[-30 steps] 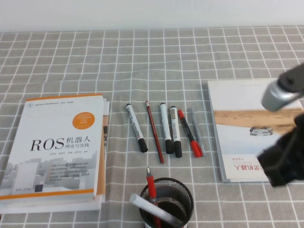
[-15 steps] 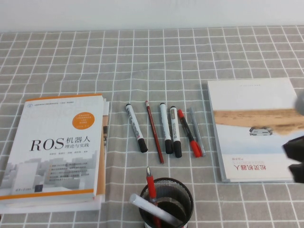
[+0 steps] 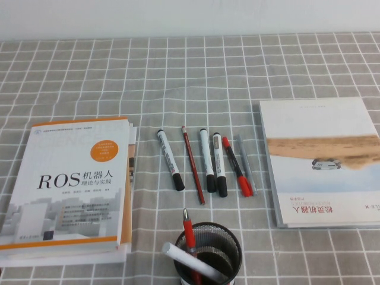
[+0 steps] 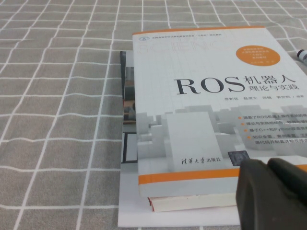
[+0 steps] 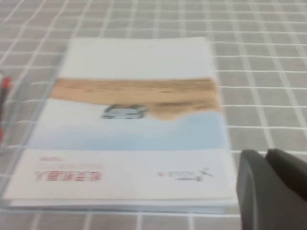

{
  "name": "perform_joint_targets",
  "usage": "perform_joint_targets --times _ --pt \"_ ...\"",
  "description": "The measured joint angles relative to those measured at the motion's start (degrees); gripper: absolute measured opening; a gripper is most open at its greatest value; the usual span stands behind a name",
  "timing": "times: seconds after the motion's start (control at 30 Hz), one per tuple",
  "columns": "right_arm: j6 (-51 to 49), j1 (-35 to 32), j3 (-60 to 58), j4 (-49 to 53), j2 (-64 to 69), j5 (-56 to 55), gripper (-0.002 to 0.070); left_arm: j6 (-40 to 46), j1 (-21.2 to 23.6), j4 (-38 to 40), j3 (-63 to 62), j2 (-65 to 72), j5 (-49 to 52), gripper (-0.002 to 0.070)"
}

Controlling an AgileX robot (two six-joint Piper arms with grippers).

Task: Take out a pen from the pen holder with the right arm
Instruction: 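Take a marker out of the pen holder and lay it on the table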

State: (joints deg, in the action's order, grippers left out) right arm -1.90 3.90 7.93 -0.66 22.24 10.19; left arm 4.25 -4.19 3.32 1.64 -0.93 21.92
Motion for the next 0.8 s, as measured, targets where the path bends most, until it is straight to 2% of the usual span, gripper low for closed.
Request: perform_joint_targets --times 0.13,0.4,0.8 --pt "0.0 -3.5 -5.6 0.0 -8.1 -1.8 -0.0012 0.0 0.0 0.0 0.0 0.0 0.0 -0.0003" --pt "0.0 -4.0 -9.4 0.0 -19.1 -1.7 -0.0012 0.0 0.0 0.0 0.0 0.0 0.0 -0.0003" --pt "0.0 -3.6 -9.5 -2.2 -22.7 11.2 -0.0012 0.0 0.0 0.0 0.0 0.0 0.0 -0.0003"
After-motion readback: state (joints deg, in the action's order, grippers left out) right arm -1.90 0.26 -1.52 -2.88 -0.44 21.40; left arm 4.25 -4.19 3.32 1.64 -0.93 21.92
